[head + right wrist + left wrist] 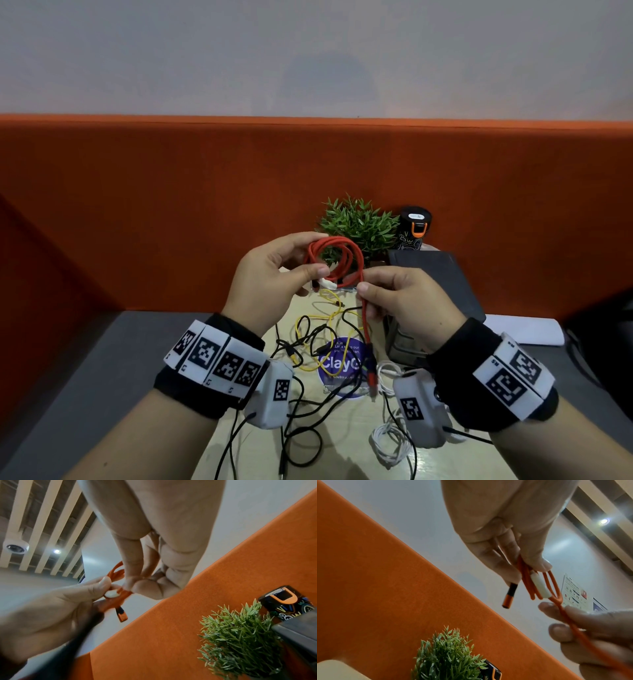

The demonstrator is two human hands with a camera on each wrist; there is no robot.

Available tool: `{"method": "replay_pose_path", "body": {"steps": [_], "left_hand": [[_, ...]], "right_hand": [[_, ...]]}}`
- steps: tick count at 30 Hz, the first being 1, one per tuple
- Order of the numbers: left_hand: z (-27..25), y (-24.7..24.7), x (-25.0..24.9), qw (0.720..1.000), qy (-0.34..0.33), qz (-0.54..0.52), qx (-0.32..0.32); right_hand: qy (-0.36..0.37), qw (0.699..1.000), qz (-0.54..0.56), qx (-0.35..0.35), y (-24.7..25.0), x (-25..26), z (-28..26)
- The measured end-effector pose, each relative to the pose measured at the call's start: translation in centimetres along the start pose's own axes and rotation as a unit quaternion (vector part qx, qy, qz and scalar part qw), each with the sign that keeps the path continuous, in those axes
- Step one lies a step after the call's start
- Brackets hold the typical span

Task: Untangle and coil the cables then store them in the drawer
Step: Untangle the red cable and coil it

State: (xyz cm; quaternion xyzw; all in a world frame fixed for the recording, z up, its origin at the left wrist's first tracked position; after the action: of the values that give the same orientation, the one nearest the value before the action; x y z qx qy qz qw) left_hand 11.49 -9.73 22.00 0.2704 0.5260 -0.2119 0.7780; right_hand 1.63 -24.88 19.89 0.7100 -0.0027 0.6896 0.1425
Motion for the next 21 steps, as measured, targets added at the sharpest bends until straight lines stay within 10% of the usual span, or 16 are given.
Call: {"method": "replay_pose_path", "body": {"steps": [7,15,21], "left_hand": [[-0.3,-0.7,0.5,0.995,0.047,-0.079,0.041],[-0.2,-1.3,0.3,0.986,0.063,-0.135,0.075],[-0.4,-1.4,0.3,0.985,0.063,-0.127,0.094]], "right_hand": [[0.006,0.989,-0.110,-0.099,1.3,0.1,0.2],[-0.027,0.997,0.071,0.007,0.1,0.2,0.1],[-0.018,0.998,-0.036,0.041,-0.5,0.4,0.0]]}}
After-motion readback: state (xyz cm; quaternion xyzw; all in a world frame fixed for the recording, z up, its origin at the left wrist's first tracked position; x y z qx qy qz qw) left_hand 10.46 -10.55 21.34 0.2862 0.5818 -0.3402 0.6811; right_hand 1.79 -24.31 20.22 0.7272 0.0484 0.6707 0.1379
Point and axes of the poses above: each hand's wrist, its own z-axis towards the middle knuckle, its own y-axis out of the back of the hand, x = y × z, the point moved 4 cm from there along z, towards the middle knuckle, and after that the axes turned 8 degrees about x, right-handed, at the moved point
